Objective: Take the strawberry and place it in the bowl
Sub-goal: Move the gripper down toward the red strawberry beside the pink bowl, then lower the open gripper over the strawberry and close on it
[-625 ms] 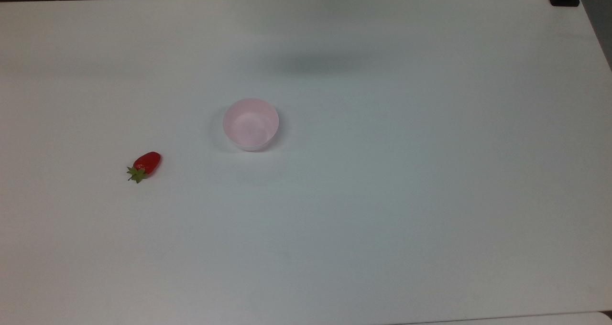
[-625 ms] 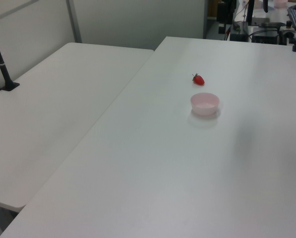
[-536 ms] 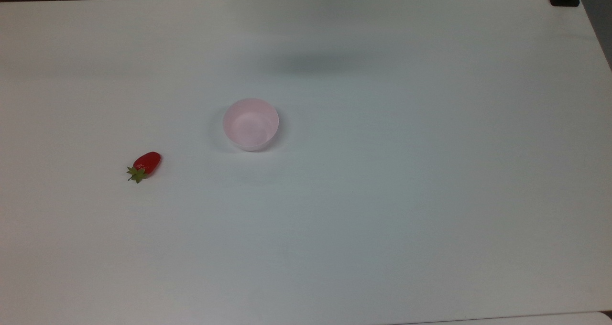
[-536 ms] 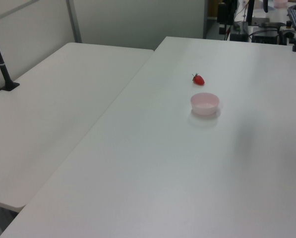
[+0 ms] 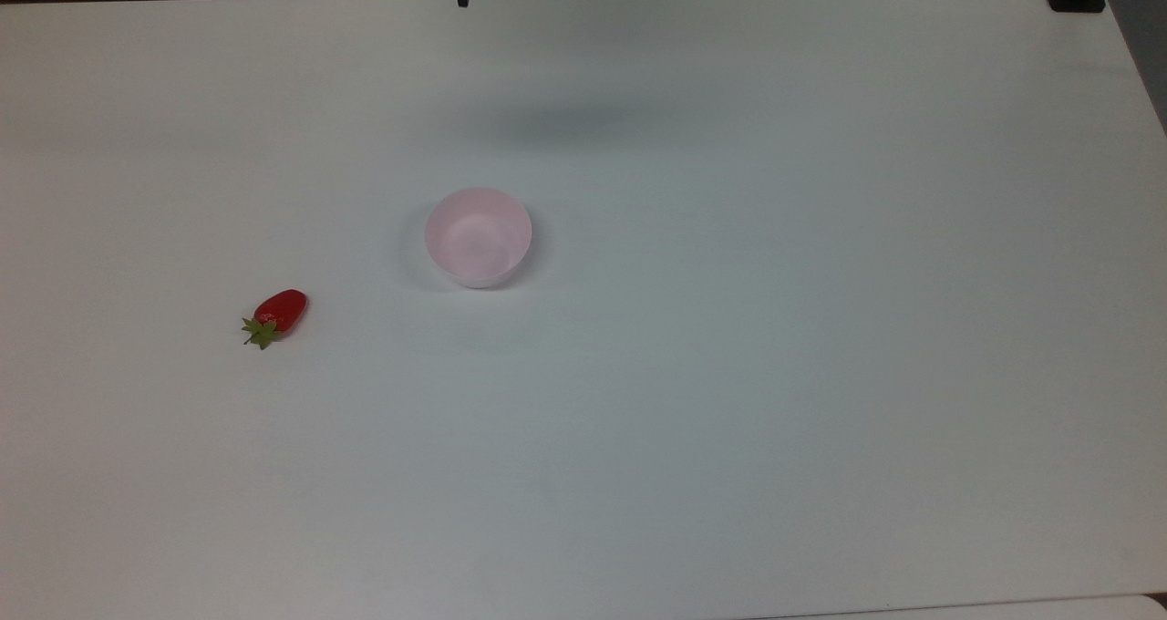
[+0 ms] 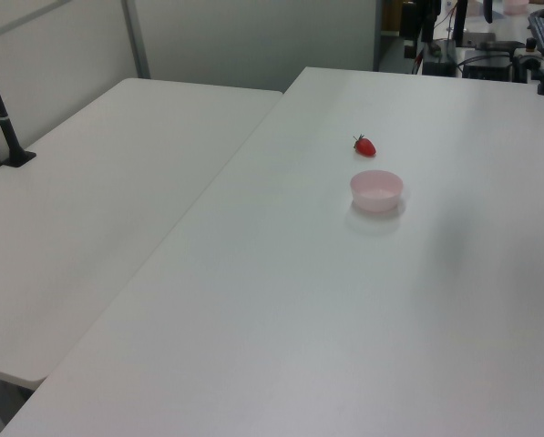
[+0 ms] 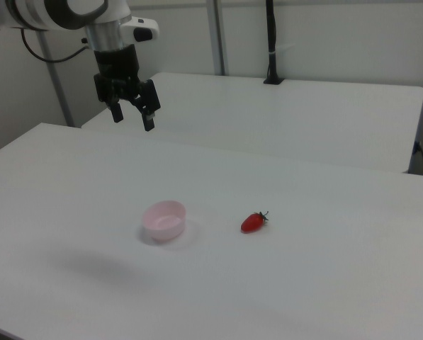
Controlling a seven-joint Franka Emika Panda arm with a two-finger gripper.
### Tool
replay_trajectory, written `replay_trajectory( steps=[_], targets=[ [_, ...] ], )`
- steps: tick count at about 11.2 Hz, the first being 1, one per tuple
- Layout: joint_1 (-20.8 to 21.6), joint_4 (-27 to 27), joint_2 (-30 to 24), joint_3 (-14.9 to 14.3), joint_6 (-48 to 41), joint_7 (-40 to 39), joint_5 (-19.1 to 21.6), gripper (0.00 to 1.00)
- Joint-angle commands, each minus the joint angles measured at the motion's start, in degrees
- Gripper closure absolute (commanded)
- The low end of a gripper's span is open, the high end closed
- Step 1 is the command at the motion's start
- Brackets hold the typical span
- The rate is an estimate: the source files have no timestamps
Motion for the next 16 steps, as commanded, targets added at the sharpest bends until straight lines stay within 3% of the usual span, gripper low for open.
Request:
replay_trajectory(
  steps=[1, 6, 12, 16],
  targets=[
    [-1.4, -1.2, 0.1, -0.2, 2.9, -0.1, 0.2, 0.0],
    [-4.4, -1.2, 6.0, -0.2, 14.6, 0.3, 0.2, 0.0],
    [-8.0, -0.9, 19.9, -0.3, 27.0, 0.9, -1.7, 0.0],
    [-9.7, -0.8, 27.0, -1.6, 35.6, 9.5, -1.8, 0.05]
  ],
)
